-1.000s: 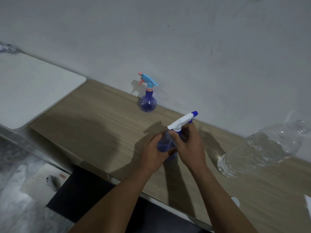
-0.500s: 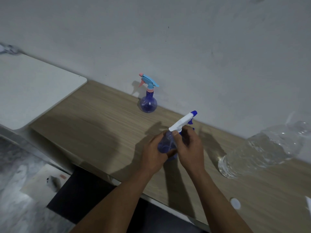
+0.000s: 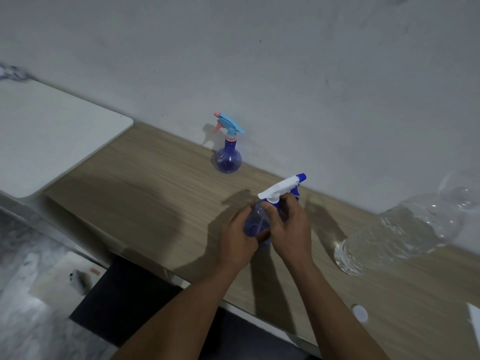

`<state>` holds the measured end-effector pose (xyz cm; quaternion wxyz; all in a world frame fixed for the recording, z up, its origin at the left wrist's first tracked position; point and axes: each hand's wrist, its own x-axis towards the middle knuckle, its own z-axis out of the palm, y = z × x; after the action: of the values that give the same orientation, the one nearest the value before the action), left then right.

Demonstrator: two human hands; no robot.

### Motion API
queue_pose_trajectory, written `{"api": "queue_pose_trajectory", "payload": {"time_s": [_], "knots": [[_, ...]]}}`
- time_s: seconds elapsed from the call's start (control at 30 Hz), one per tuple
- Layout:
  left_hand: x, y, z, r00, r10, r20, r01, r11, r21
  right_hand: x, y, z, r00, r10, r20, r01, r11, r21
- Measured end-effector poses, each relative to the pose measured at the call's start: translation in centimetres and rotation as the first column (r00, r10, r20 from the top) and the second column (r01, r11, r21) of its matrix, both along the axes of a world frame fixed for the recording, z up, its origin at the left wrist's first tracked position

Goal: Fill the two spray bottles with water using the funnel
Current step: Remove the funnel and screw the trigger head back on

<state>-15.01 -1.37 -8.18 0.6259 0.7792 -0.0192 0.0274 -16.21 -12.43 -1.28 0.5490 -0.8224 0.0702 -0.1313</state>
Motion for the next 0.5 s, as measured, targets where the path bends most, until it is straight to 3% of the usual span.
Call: {"api": "queue_pose_trajectory", "payload": {"time_s": [0.13,0.23,0.5], "knots": [[0.6,0.7,0.6,0.983,-0.143,-0.117,0.134,0.988,-0.083,0.1,-0.8,0.2,0.996,0.093,-0.016,-0.093,0.996,-0.004],[1.0,1.5,0.8,0.962,-0.222,-0.161,0.223,0.975,-0.012,0.3,-1.1,0.2,0.992,0.123,-0.025,-0.124,0.992,-0.030],[0.0,1.0,1.7,0.989,-0.084,-0.123,0.099,0.987,0.124,-0.5,0.9,0.2,0.999,-0.025,0.027,0.024,0.999,0.032]]}}
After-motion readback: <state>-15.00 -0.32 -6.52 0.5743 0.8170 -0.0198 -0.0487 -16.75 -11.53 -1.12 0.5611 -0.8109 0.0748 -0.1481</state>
